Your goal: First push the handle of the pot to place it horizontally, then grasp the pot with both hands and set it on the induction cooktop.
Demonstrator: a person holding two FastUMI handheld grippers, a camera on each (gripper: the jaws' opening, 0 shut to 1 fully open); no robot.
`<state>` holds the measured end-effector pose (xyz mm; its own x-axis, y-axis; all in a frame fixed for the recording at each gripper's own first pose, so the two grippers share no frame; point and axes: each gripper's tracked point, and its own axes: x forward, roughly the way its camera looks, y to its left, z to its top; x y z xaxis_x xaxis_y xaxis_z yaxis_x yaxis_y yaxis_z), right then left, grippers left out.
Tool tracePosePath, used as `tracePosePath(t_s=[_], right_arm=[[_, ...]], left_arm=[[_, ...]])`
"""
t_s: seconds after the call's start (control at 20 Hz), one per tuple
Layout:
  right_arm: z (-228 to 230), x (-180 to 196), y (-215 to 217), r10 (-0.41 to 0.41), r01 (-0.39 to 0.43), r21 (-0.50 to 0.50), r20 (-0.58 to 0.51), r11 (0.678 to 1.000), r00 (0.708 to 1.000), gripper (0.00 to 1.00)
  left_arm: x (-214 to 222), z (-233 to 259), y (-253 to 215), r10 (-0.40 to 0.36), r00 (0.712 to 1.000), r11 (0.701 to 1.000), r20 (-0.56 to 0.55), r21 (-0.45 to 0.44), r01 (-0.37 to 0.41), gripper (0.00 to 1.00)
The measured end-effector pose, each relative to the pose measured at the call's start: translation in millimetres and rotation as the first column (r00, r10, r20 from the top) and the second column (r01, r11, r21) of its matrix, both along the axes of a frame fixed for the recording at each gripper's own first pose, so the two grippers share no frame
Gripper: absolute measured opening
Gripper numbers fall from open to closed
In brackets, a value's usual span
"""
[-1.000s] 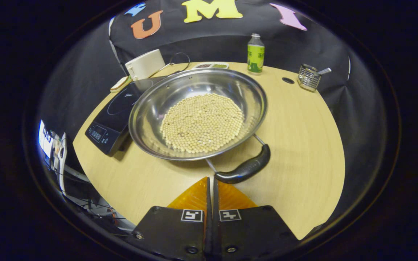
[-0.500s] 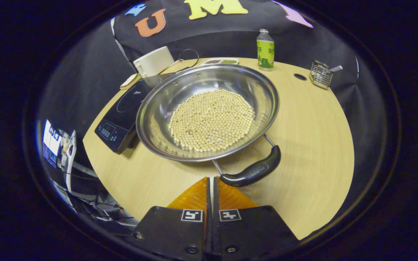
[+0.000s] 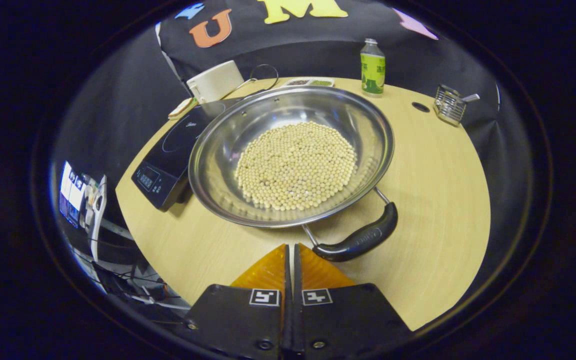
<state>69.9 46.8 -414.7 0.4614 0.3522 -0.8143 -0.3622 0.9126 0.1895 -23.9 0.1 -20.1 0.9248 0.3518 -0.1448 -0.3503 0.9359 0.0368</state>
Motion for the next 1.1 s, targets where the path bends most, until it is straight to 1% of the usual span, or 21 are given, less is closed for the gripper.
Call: tracePosePath(t_s=[0.05, 0.1, 0.3, 0.4, 0.45, 0.7, 0.9, 0.95, 1.0, 1.05, 1.1], right_arm=[[2, 3, -5, -0.012, 0.012, 0.008, -0.003, 1.000, 1.000, 0.00], [3, 8, -9, -0.021, 0.021, 0.007, -0.001, 1.000, 1.000, 0.04], [7, 24, -24, -0.031, 0.031, 0.007, 0.012, 0.999, 0.999, 0.03], [7, 32, -32, -0.032, 0.032, 0.000, 0.019, 0.999, 0.999, 0.00], [7, 37, -37, -0.033, 0.033, -0.008, 0.024, 0.999, 0.999, 0.04], [6, 54, -60, -0.042, 0.043, -0.027, 0.029, 0.999, 0.999, 0.04], [8, 64, -62, -0.042, 0.043, -0.021, 0.030, 0.999, 0.999, 0.04], [8, 67, -63, -0.044, 0.045, -0.019, 0.030, 0.999, 0.999, 0.00], [8, 69, -64, -0.047, 0.047, -0.014, 0.029, 0.999, 0.998, 0.00], [8, 70, -65, -0.050, 0.050, -0.008, 0.027, 0.999, 0.998, 0.04], [8, 73, -67, -0.055, 0.055, -0.005, 0.024, 0.998, 0.998, 0.00]], left_arm=[[1, -1, -2, 0.000, 1.000, 1.000, 0.001, 0.001, 0.000, 0.96], [1, -2, -2, 0.005, 1.000, 1.000, -0.003, 0.005, -0.005, 0.96], [2, -3, -10, 0.020, 1.000, 1.000, -0.014, 0.007, -0.020, 0.96], [3, -4, -14, 0.025, 0.999, 1.000, -0.020, 0.010, -0.025, 0.96], [3, -4, -15, 0.031, 0.999, 0.999, -0.023, 0.014, -0.031, 0.96], [4, -11, -23, 0.060, 0.997, 0.998, -0.040, 0.022, -0.059, 0.96], [1, -16, -27, 0.082, 0.995, 0.997, -0.062, 0.017, -0.082, 0.96], [1, -15, -28, 0.087, 0.994, 0.996, -0.062, 0.016, -0.086, 0.96], [1, -15, -28, 0.091, 0.994, 0.996, -0.063, 0.018, -0.090, 0.96], [1, -14, -29, 0.094, 0.994, 0.995, -0.063, 0.020, -0.093, 0.96], [-2, -14, -29, 0.098, 0.993, 0.995, -0.064, 0.023, -0.097, 0.96]])
